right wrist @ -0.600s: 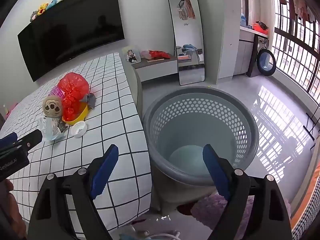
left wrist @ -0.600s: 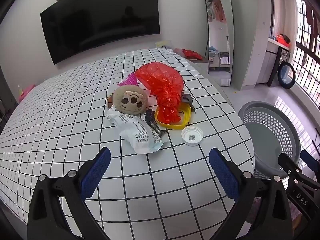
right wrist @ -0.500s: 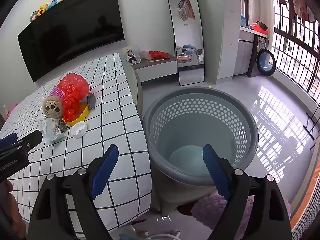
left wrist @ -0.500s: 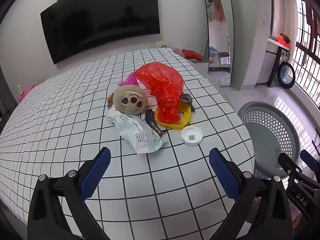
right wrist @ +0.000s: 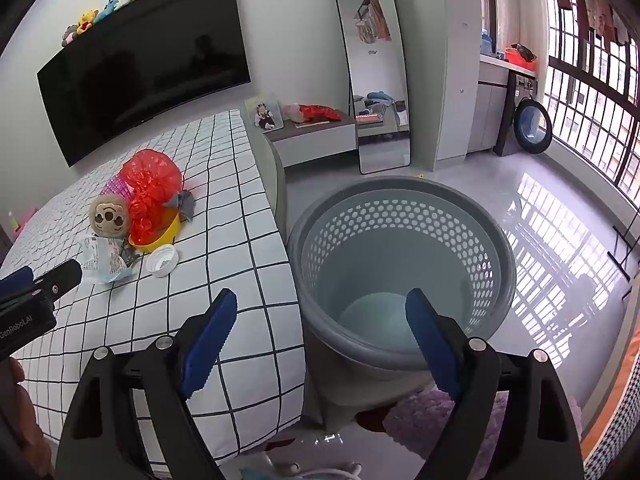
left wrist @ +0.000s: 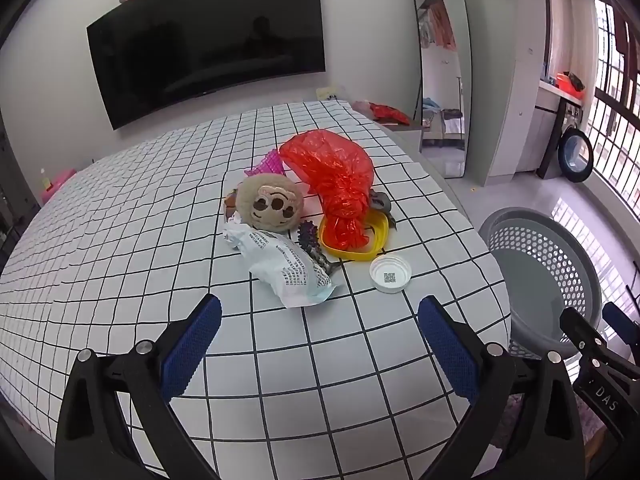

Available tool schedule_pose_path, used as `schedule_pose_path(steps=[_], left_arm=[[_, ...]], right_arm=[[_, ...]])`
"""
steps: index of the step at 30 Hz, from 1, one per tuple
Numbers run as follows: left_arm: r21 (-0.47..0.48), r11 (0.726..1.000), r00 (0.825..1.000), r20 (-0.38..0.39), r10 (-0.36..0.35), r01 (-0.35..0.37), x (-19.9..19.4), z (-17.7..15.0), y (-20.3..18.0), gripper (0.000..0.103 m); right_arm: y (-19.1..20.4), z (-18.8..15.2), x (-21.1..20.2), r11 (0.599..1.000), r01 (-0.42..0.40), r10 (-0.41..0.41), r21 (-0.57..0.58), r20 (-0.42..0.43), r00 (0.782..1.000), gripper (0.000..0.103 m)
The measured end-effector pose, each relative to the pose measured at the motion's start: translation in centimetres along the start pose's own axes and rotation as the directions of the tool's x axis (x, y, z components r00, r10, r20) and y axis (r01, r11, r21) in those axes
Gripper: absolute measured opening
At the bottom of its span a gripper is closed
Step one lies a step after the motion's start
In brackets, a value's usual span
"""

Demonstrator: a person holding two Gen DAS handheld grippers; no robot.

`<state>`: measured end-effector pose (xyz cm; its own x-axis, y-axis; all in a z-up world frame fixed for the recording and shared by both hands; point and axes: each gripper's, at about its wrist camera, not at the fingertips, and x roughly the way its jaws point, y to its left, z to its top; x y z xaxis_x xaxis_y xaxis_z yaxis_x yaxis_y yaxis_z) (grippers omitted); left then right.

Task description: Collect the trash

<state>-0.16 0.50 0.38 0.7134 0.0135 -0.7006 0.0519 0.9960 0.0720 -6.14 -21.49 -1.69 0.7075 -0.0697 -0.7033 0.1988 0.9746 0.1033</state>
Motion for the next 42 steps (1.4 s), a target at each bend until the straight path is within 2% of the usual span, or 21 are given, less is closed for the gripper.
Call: schedule_pose_path(steps=[15,42], left_arm=[[-0.007,1.000,1.000,0.008,-0.004,0.004,-0.93,0.25,0.88,0.097],[-0.001,1.000,1.000,0.014,-0.003,0.003,-0.88,-0.24,0.31,0.097]], right_arm=[[0.64,-0.17,-0.36,1.000,0.004,-0.003,-0.010,0.020,1.000,0.082],[0.54,-0.07,-0.81,1.000,-0.005,0.005,0.000,0.031,0.999,0.082]])
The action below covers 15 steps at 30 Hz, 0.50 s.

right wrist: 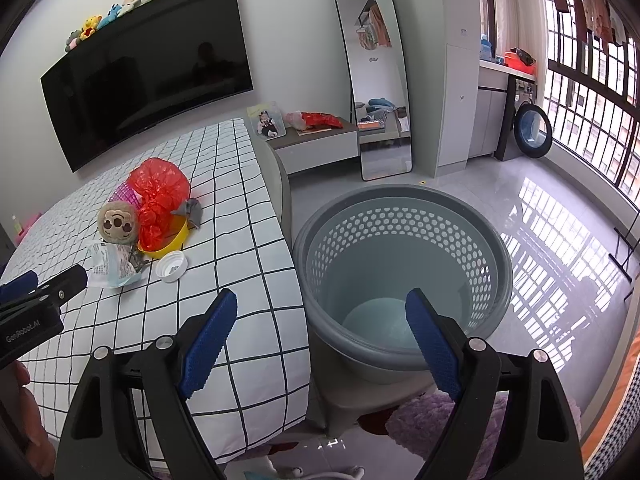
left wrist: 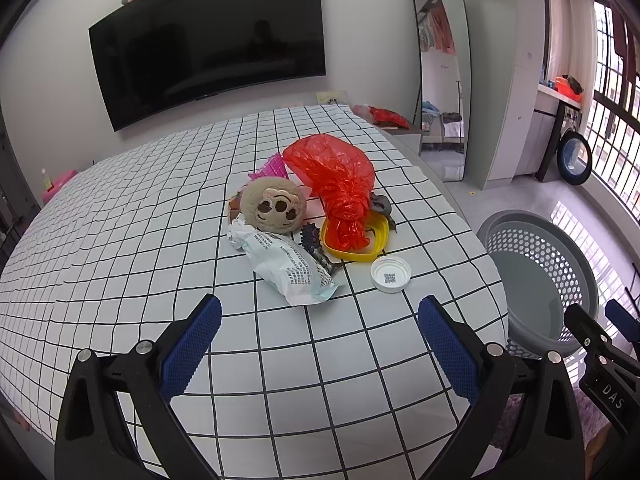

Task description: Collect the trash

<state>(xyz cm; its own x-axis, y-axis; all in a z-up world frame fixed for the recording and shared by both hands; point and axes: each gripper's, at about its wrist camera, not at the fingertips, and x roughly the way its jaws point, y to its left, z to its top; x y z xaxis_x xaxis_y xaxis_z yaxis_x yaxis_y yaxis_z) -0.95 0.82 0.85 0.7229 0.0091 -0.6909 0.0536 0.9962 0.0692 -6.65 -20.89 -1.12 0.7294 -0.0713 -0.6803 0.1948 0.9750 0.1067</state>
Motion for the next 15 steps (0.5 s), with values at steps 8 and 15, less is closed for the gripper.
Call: schedule_pose_path(steps=[8,15], left_arm=[[0.003,1.000,1.000,-0.001,0.000,0.000,-0.02,0.12,0.03,0.097],[0.002,1.000,1.000,-0.001,0.004,-0.004,-0.06,-0.03,-0.19,0.097]], right_arm=[[-0.17,-0.04,0.12,1.000,-0.002,0.002,0.004,-0.001,1.000,0.082],[-0.19,-0.07,0.13,1.000,-0.002,0.002,0.003,-0.003,1.000,0.082]])
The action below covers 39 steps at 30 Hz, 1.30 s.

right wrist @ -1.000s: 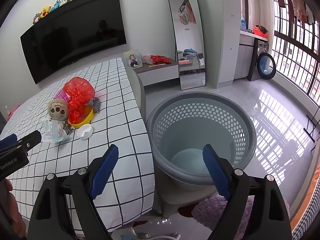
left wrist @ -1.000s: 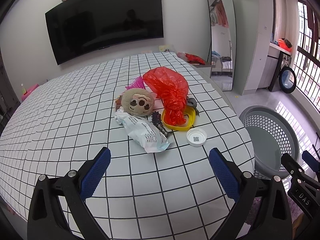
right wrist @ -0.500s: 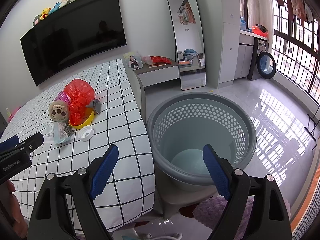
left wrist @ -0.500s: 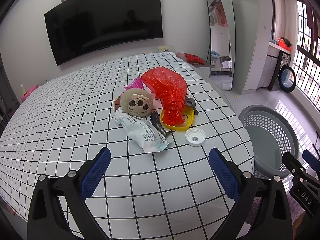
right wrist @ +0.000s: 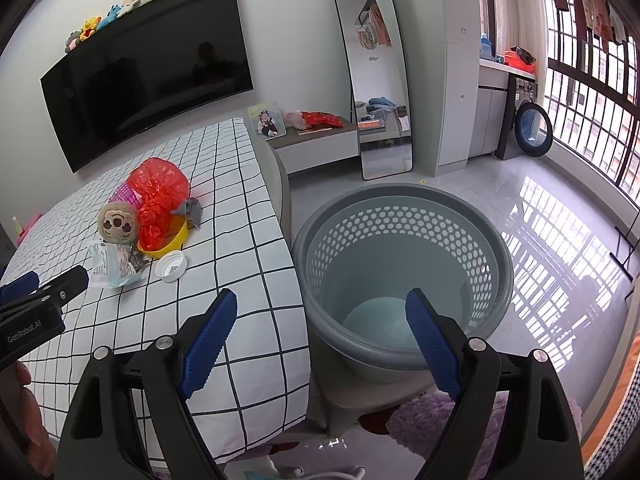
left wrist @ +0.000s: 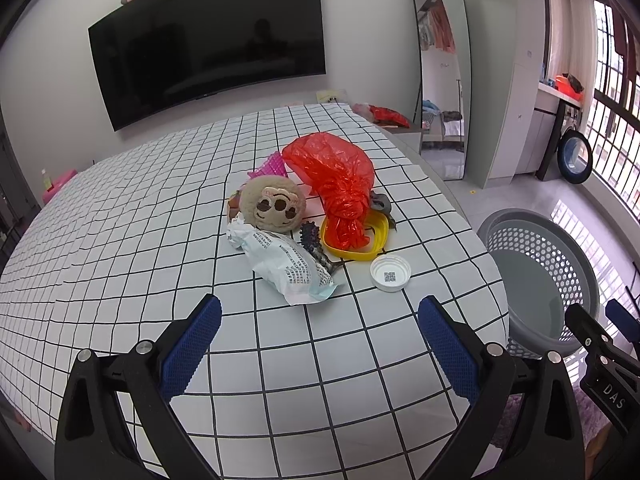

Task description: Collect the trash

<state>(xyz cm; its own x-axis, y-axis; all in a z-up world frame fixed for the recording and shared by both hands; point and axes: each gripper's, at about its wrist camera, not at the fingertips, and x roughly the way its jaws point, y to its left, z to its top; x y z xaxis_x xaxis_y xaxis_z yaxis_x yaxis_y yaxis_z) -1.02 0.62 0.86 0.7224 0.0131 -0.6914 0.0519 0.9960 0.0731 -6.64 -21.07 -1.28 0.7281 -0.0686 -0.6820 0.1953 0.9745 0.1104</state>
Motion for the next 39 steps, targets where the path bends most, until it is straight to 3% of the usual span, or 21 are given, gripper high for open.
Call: schedule_pose_path(steps=[21,31,39], left_arm=[[-0.004,1.000,1.000,-0.018,0.002,-0.002,0.9,-0.2,0.3,0.097],[-0.015,0.999,0.998,-0.050,0.044,-0.045,2.5,-0.6,1.8,0.097],[-0.033,0.994,0.991,-0.094,0.097,-0.100,3.8,-1.0,5.0,0.097]], right_arm=[[0.2,-0.4,1.0,1.000,-0.013,0.013,-0.006,-0.028,1.000,0.082],[2.8,0.4,3.2,0.991,-0.101,0.093,-0.085,-0.091,0.991,0.082],[6.3,1.2,6.2,0.966,-0.221,0.194,-0.132,-0.191,0.962,0.082]])
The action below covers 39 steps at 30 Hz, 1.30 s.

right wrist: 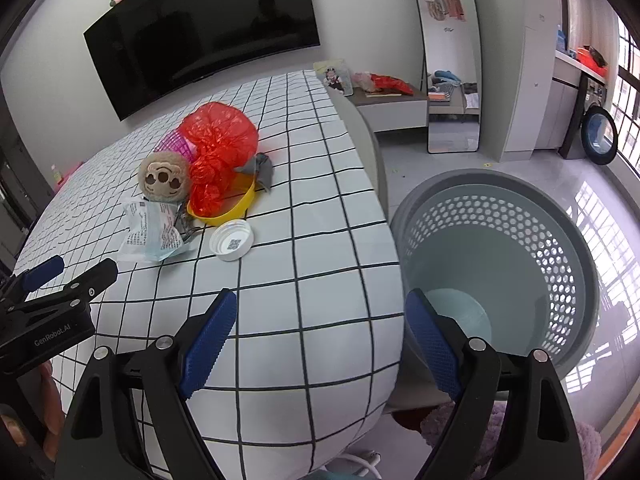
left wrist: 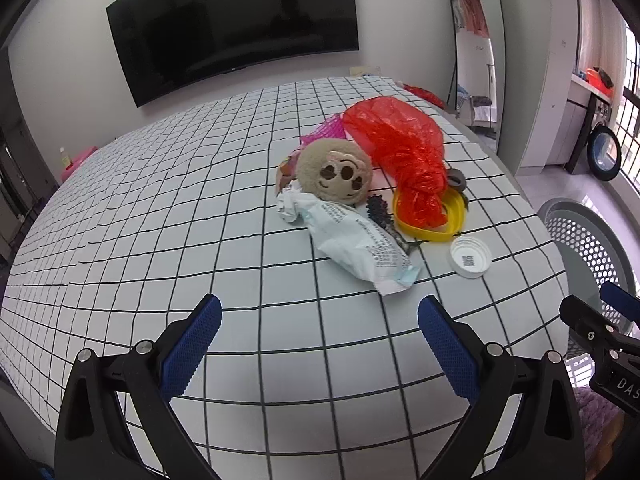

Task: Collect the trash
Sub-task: 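Reach the right tool to the white bottle cap and close on it, then lift the cap with the right tool while the left tool grasps the wipe packet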

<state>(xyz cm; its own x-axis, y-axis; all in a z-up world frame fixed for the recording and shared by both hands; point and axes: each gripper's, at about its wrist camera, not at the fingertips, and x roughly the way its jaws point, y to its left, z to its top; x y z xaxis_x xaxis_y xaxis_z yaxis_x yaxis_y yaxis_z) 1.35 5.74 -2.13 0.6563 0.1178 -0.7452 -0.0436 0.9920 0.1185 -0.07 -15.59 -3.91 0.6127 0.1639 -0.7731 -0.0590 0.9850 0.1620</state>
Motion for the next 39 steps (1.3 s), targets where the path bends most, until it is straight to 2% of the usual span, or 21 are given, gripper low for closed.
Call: schedule_pose_path(steps=[7,13,17,27,32,35,37,39], left_arm=[[-0.031,0.999,0.998,-0.053,0.030,-0.032,1.9,0.0,2.4,0.097],[-0.062,0.998,0.998,-0.066,0.023,-0.027,2.7,0.7,3.6,0.097],[-0.067,0.997,0.997,-0.073,0.031,-0.036,3.3,1.3,3.7,0.097],[-0.077,0.997,0.997,-0.077,0.011,-0.017,4.0,1.7,3.6,0.097],[-0.082,0.997,0.997,-0.077,0.002,-0.008,4.0,1.8,3.5,0.097],[-0.083,0.997,0.997,-0.076,-0.005,-0.002,3.8,1.8,3.3,0.097],[-0.086,0.996,0.997,-0.075,-0.010,0.004,3.7,1.9,3.2,0.097],[-0.091,0.996,0.997,-0.076,-0.019,0.012,3.6,1.9,3.1,0.097]], right_arm=[[2.1,1.5,3.2,0.999,-0.036,0.034,-0.029,-0.070,0.997,0.082],[3.6,3.1,5.5,0.997,-0.034,0.027,-0.066,-0.102,0.994,0.082],[4.4,3.8,7.2,0.996,-0.005,-0.007,-0.091,-0.132,0.991,0.082],[5.9,4.4,8.5,0.990,0.022,-0.039,-0.142,-0.117,0.992,0.081],[6.6,4.4,8.8,0.981,0.044,-0.064,-0.191,-0.102,0.993,0.066],[7.0,4.2,8.5,0.977,0.035,-0.056,-0.211,-0.092,0.994,0.052],[7.0,4.2,8.3,0.976,0.031,-0.051,-0.216,-0.088,0.995,0.039],[6.8,4.0,8.1,0.979,0.013,-0.032,-0.205,-0.090,0.995,0.039]])
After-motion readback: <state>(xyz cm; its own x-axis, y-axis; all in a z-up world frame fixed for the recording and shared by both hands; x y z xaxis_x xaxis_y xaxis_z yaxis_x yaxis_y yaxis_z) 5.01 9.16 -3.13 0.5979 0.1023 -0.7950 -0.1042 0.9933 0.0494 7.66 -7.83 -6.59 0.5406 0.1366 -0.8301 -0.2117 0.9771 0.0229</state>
